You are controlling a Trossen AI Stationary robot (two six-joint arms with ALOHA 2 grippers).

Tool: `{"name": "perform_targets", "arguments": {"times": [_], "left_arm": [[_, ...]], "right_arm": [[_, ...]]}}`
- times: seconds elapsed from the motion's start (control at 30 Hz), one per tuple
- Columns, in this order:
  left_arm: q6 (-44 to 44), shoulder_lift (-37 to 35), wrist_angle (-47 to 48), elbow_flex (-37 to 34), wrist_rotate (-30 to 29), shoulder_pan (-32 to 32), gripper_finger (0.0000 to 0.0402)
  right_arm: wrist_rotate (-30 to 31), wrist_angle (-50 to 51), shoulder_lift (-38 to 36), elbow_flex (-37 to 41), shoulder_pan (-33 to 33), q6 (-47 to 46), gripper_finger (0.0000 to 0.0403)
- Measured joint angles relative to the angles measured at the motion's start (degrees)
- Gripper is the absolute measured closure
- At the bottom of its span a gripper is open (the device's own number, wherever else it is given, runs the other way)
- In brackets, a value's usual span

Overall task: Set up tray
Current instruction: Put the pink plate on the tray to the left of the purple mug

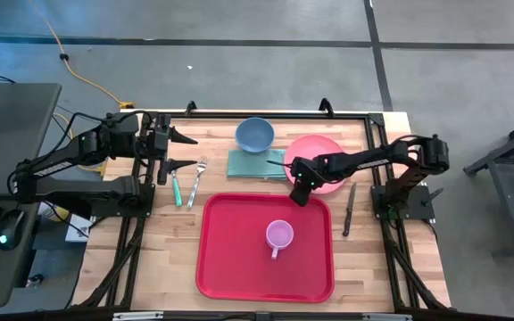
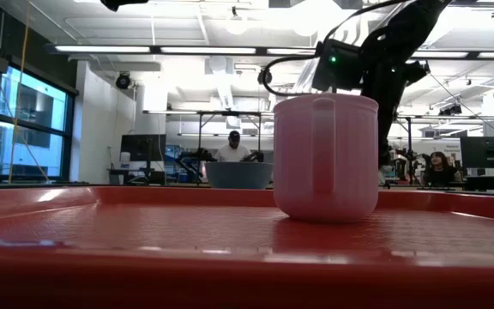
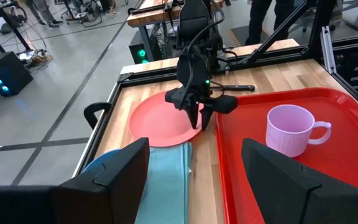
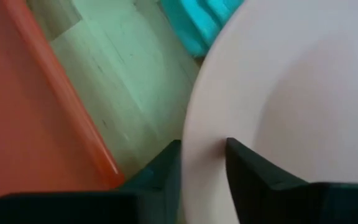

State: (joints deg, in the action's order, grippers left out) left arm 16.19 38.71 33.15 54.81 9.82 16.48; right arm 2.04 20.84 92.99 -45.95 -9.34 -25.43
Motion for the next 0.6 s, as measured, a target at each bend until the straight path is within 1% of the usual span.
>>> {"name": "perform_targets", "arguments": {"times": [0.3, 0.5, 0.6], "left_arm": [[0.00, 0.00, 0.00, 0.00, 0.00, 0.01, 0.0115], [0.01, -0.01, 0.00, 0.00, -0.31, 0.01, 0.0115], [0.00, -0.01, 0.00, 0.00, -0.33, 0.01, 0.0115]], "right_arm": [[-0.53, 0.02, -0.11, -0.11, 0.04, 0.21, 0.0393], [-0.60, 0.26, -0.05, -0.17, 0.02, 0.40, 0.0402], [-0.10, 1.01, 0.43, -0.44, 0.00, 0.37, 0.0400]]}}
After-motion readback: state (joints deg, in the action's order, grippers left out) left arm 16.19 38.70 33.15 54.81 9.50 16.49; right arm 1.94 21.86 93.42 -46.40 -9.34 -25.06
